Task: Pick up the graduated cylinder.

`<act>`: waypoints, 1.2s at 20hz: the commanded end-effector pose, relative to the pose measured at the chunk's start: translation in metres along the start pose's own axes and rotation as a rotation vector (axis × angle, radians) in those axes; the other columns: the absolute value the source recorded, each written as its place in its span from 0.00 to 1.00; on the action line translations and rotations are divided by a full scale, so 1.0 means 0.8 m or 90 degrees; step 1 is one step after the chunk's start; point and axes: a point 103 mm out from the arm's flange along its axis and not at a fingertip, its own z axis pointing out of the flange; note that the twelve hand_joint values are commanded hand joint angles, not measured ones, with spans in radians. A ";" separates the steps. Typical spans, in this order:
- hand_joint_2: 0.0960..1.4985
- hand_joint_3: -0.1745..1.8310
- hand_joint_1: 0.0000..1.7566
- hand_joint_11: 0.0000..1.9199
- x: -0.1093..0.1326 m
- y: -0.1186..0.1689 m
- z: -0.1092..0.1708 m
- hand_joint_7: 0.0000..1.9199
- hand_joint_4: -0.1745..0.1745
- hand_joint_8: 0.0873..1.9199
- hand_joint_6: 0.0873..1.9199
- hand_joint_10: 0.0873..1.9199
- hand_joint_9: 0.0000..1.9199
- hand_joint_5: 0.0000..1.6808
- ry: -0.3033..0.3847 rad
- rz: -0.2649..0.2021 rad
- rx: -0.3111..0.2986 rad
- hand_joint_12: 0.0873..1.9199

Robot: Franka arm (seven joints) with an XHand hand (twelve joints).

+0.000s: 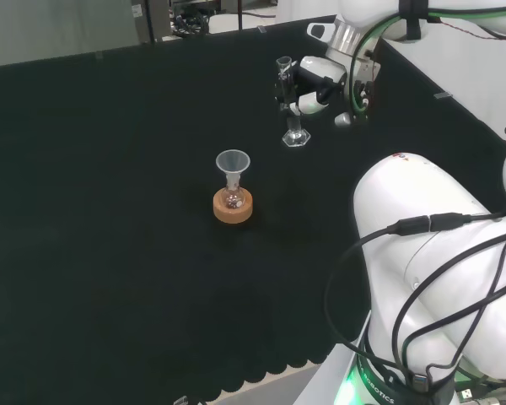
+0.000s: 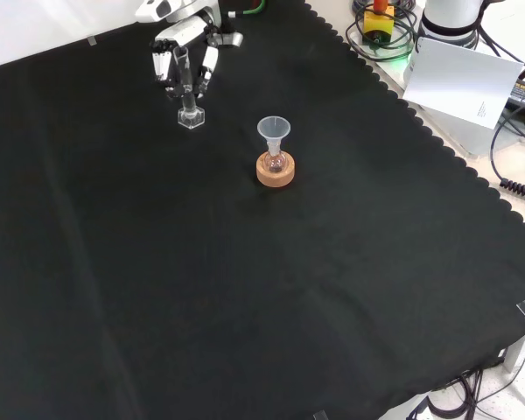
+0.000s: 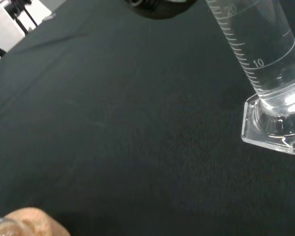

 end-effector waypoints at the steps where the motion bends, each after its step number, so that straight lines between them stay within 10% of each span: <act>1: 0.74 0.09 0.70 0.62 0.025 -0.030 -0.012 0.50 0.22 0.51 0.53 0.00 0.71 0.56 -0.059 0.019 0.066 0.41; 5: 0.73 0.08 0.69 0.63 0.046 -0.056 -0.016 0.51 0.58 0.50 0.50 0.00 0.72 0.59 -0.100 0.043 0.115 0.41; 24: 0.72 0.08 0.70 0.64 0.112 -0.124 -0.006 0.53 0.63 0.47 0.49 0.00 0.74 0.60 -0.222 0.092 0.289 0.40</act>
